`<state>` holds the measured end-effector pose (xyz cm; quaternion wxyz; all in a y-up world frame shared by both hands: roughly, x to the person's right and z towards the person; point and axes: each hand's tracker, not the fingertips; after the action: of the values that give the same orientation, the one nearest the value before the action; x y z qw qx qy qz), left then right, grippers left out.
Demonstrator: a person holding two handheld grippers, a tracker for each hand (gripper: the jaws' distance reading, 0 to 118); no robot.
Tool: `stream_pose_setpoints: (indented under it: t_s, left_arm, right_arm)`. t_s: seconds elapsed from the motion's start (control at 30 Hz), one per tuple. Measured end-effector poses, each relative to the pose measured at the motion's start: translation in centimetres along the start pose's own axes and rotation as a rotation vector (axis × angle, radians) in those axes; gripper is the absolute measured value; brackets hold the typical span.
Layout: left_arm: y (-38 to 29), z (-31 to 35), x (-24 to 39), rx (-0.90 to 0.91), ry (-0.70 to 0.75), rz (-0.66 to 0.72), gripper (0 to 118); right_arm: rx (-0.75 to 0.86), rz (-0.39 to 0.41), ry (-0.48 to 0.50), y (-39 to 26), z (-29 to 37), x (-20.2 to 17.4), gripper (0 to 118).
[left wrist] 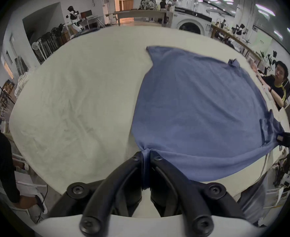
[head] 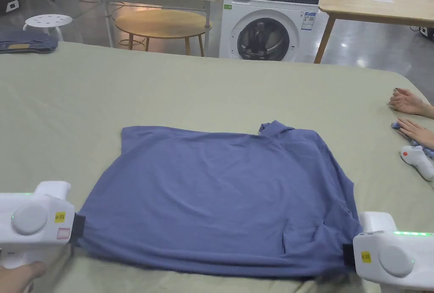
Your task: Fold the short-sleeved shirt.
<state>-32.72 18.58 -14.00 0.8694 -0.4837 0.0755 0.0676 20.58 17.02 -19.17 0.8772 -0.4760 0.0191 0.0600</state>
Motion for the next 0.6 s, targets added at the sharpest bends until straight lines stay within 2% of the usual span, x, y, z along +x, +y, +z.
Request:
stream_pose_setpoints:
  t_s: [0.17, 0.27, 0.6]
  left_arm:
    - [4.1, 0.6, 0.6, 0.063, -0.016, -0.005, 1]
    - [6.8, 0.3, 0.7, 0.093, -0.018, 0.002, 1]
    - [14.0, -4.5, 0.1, 0.133, -0.026, 0.049, 1]
  right_arm:
    - [0.071, -0.014, 0.002, 3.0, 1.6, -0.8, 6]
    - [0.104, -0.048, 0.004, 5.5, -0.9, 0.5, 6]
    - [0.154, -0.129, 0.021, 13.7, -3.7, 0.9, 6]
